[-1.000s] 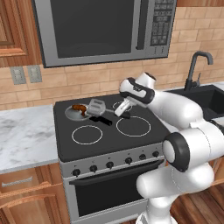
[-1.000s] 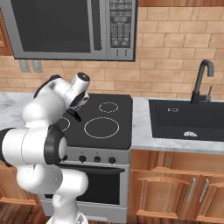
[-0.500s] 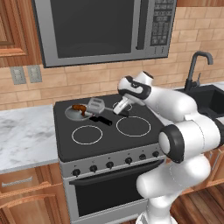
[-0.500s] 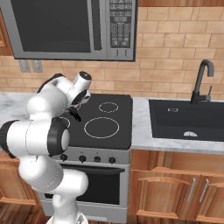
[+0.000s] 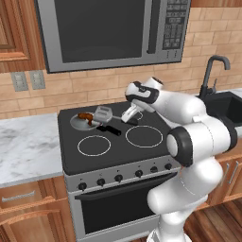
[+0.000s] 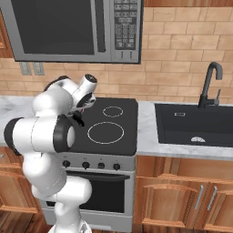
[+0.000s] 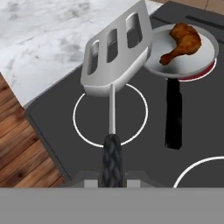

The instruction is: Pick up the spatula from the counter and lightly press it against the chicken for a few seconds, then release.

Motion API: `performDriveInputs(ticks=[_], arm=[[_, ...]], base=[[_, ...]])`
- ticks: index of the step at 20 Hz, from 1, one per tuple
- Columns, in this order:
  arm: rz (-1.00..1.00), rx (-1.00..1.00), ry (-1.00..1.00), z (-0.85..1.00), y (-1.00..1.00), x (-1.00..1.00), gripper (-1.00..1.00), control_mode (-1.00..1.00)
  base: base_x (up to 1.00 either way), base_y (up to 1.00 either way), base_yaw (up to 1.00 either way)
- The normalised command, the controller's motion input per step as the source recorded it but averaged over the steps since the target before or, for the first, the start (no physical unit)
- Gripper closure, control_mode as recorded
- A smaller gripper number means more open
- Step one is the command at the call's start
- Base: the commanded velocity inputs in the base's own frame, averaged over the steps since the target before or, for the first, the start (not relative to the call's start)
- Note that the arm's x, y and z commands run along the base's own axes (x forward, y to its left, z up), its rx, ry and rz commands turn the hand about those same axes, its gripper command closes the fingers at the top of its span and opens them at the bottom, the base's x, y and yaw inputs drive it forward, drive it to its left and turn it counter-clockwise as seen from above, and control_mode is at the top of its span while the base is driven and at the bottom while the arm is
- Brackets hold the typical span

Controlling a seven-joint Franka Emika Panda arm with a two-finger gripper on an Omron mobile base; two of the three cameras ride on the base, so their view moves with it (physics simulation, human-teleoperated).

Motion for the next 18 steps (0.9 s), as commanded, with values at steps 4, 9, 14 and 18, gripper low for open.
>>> performDriveInputs(ticks=[4,9,14,18], arm=[[0.00,0.00,0.00,-0.17,0.01,0.16,1.00,-1.00],[0.00,0.00,0.00,-0.10,0.02,0.13,1.00,-1.00],[0.00,0.00,0.00,0.00,0.05,0.11,1.00,-1.00],[0.00,0.00,0.00,-0.02,0.08,0.10,1.00,-1.00]], base=[[0.00,0.00,0.00],[0.00,0.00,0.00],[0.00,0.00,0.00],[0.00,0.00,0.00]])
